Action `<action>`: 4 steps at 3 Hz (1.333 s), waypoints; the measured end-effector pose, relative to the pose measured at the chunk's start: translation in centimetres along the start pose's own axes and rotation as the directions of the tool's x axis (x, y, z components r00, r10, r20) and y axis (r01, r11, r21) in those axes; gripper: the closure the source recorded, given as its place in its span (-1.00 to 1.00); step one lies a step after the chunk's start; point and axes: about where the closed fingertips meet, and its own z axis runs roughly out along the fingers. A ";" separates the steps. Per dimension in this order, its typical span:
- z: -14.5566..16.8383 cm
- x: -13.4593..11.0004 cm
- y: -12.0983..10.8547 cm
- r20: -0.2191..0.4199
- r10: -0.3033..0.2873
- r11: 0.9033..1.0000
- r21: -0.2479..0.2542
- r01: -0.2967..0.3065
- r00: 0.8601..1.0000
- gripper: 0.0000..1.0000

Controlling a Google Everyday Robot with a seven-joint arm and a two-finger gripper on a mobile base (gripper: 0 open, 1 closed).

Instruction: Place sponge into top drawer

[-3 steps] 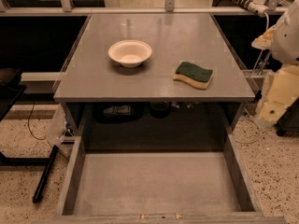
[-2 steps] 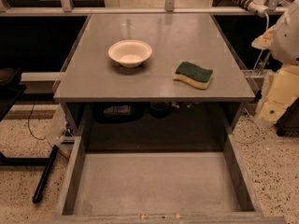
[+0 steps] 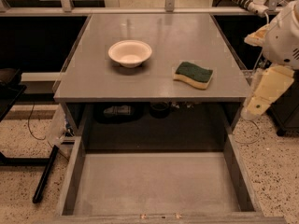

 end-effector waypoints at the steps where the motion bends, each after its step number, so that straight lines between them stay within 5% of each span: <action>1: 2.9 0.0 -2.3 0.101 0.020 0.999 0.027 -0.023 0.995 -1.00; 4: 10.5 -2.4 -8.6 0.282 0.099 0.995 -0.039 -0.091 0.954 -1.00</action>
Offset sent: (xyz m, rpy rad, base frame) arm 0.1079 0.0040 -0.0535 0.2845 -0.0979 0.0046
